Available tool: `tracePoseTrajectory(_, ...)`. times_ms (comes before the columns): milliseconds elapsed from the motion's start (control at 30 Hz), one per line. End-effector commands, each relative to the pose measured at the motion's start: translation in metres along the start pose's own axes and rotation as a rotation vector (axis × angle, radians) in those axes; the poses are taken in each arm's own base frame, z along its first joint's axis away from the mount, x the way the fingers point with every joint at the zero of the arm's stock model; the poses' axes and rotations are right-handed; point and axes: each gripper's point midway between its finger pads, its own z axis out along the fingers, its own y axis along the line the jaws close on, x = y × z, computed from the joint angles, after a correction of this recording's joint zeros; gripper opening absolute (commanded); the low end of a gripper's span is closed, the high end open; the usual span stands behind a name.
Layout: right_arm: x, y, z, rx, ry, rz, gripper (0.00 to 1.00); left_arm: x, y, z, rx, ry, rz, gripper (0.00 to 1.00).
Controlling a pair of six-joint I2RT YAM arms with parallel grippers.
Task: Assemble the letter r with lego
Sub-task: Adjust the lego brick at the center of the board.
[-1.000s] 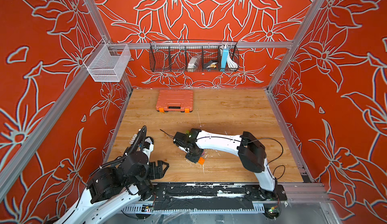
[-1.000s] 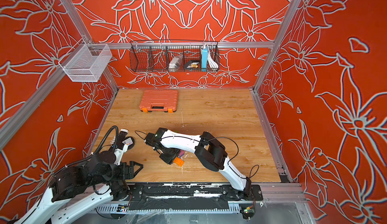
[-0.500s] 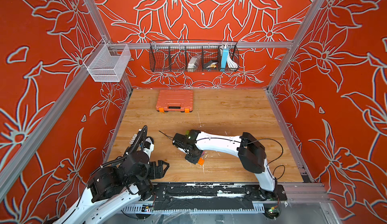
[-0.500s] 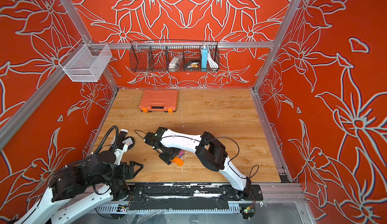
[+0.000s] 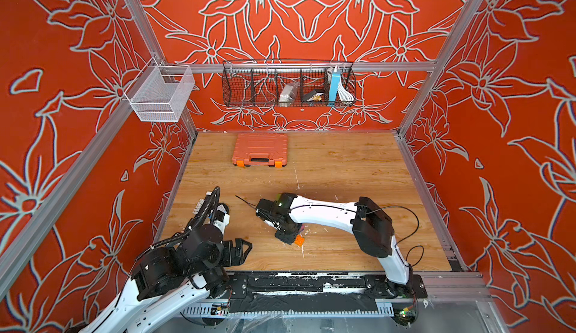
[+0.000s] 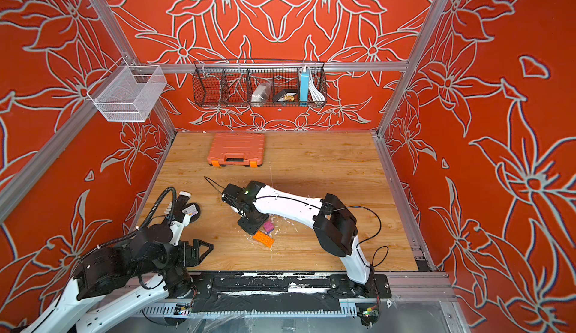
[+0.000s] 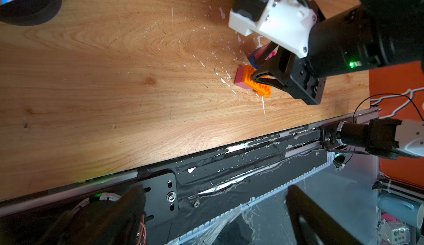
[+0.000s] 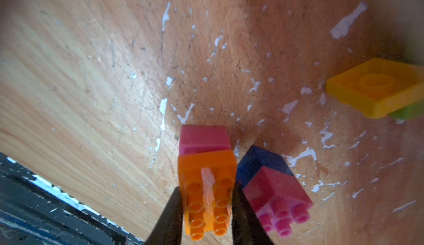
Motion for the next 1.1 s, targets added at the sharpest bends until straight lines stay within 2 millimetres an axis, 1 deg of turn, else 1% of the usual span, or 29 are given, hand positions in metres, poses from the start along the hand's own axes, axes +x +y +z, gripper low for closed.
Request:
tracePoseTrajectory(0,0.010,0.000,0.013,0.017,0.084,-0.021,0.00,0.002,0.002,0.002,-0.006,0.010,0.007,0.92)
tracePoseTrajectory(300,0.017,0.007,0.025,-0.006,0.176,0.057,0.00,0.003,-0.001,0.003,-0.001,0.020,0.015,0.93)
tracePoseTrajectory(633,0.020,0.012,0.033,-0.031,0.213,0.183,0.00,0.003,-0.002,0.003,0.008,0.021,0.021,0.93)
tracePoseTrajectory(833,0.023,0.012,0.040,-0.049,0.234,0.217,0.00,0.004,-0.002,0.003,0.013,0.022,0.020,0.93)
tracePoseTrajectory(967,0.027,0.011,0.048,-0.053,0.266,0.201,0.00,0.005,-0.002,0.003,0.014,0.024,0.019,0.93)
tracePoseTrajectory(1067,0.027,0.009,0.045,-0.044,0.263,0.191,0.00,0.005,-0.001,0.002,0.016,0.022,0.018,0.93)
